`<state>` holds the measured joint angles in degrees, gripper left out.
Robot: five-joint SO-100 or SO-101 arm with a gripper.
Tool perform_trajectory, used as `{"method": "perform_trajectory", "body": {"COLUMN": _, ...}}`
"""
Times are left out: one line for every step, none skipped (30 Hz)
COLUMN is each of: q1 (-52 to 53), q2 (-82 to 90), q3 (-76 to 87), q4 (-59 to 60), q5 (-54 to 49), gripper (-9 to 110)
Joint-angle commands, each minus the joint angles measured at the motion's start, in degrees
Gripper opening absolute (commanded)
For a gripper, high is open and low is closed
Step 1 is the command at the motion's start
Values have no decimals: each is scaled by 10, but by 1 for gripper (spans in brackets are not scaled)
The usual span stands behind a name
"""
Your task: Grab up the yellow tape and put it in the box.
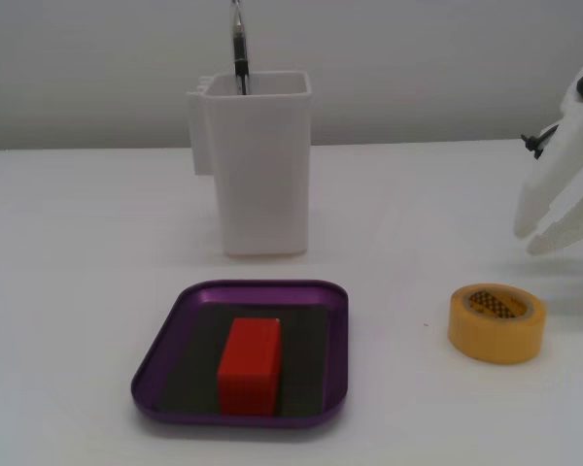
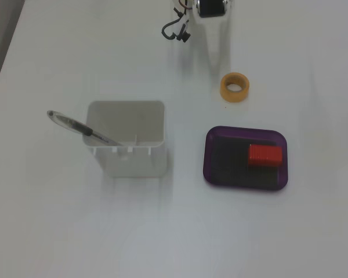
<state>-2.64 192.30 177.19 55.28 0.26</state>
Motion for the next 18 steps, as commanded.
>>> {"method": "perform_trajectory", "body": {"q1": 2, "q2": 55, "q3": -53, "q4": 1, "q5": -2, "gripper": 0}}
{"method": "perform_trajectory", "body": {"q1": 2, "q2": 55, "q3": -64, "q4": 1, "q5": -2, "gripper": 0}}
{"method": "perform_trajectory", "body": {"q1": 2, "q2": 54, "q3": -71, "q4": 2, "q5": -3, "gripper": 0}}
{"method": "perform_trajectory", "body": {"q1": 3, "q2": 54, "q3": -73, "q4": 2, "q5": -6, "gripper": 0}}
{"method": "perform_trajectory", "body": {"q1": 3, "q2": 54, "q3": -73, "q4": 2, "q5": -13, "gripper": 0}}
{"method": "perform_trajectory", "body": {"q1": 3, "q2": 54, "q3": -73, "q4": 3, "q5": -18, "gripper": 0}}
{"method": "perform_trajectory", "body": {"q1": 3, "q2": 54, "q3": -73, "q4": 3, "q5": -18, "gripper": 0}}
{"method": "perform_trajectory", "body": {"q1": 3, "q2": 54, "q3": -74, "q4": 3, "q5": -18, "gripper": 0}}
{"method": "perform_trajectory", "body": {"q1": 3, "q2": 54, "q3": -75, "q4": 3, "q5": -18, "gripper": 0}}
{"method": "perform_trajectory", "body": {"q1": 3, "q2": 54, "q3": -77, "q4": 3, "q5": -18, "gripper": 0}}
{"method": "perform_trajectory", "body": {"q1": 3, "q2": 51, "q3": -80, "q4": 3, "q5": -18, "gripper": 0}}
{"method": "perform_trajectory", "body": {"q1": 3, "q2": 40, "q3": -81, "q4": 3, "q5": -18, "gripper": 0}}
{"method": "perform_trajectory", "body": {"q1": 3, "q2": 24, "q3": -82, "q4": 1, "q5": -18, "gripper": 0}}
{"method": "perform_trajectory", "body": {"q1": 3, "q2": 2, "q3": -83, "q4": -5, "q5": -18, "gripper": 0}}
{"method": "perform_trajectory", "body": {"q1": 3, "q2": -25, "q3": -93, "q4": -7, "q5": -18, "gripper": 0}}
{"method": "perform_trajectory", "body": {"q1": 3, "q2": -54, "q3": -112, "q4": -7, "q5": -14, "gripper": 0}}
{"method": "perform_trajectory", "body": {"q1": 2, "q2": -87, "q3": -135, "q4": -7, "q5": -12, "gripper": 0}}
{"method": "perform_trajectory", "body": {"q1": -1, "q2": -123, "q3": -157, "q4": -7, "q5": -11, "gripper": 0}}
